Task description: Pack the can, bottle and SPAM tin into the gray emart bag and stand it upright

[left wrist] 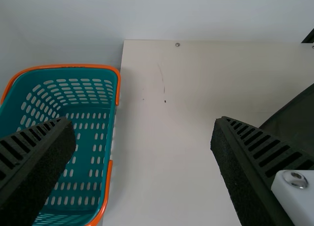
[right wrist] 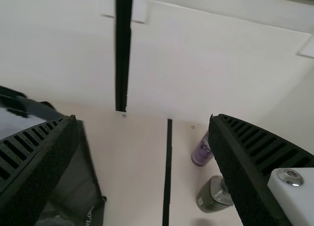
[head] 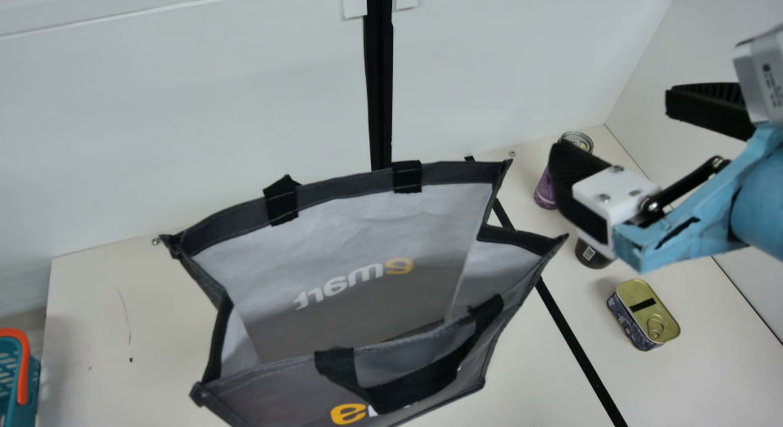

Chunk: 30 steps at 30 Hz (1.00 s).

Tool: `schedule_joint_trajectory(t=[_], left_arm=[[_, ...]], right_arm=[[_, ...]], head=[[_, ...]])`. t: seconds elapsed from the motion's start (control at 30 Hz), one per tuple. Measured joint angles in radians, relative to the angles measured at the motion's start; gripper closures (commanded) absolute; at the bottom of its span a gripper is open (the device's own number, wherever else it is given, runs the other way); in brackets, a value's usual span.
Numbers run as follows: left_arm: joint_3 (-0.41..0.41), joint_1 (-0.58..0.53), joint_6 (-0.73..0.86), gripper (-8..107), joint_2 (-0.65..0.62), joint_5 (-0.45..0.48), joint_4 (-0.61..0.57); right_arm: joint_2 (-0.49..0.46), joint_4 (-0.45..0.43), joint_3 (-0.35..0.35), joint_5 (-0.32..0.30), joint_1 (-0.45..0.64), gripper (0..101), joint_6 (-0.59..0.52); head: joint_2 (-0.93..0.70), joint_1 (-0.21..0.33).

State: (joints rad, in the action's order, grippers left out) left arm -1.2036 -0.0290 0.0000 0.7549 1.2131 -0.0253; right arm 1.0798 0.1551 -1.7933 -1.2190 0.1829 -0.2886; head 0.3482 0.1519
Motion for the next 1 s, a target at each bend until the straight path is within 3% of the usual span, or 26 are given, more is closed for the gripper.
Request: schedule_joint_trajectory(t=[0.6,1.0], left_arm=[[0.0,0.0,0.0,9,0.0,0.0,0.002],[0.0,0.0,0.0,9,0.0,0.0,0.002]], right_arm=[[0.062,0.155,0.121,0.0,0.434,6,-0.167],[0.069,0.178,0.274,0.001,0.452,6,-0.142]], head=[[0.0,0.0],[-0.002,0.0]])
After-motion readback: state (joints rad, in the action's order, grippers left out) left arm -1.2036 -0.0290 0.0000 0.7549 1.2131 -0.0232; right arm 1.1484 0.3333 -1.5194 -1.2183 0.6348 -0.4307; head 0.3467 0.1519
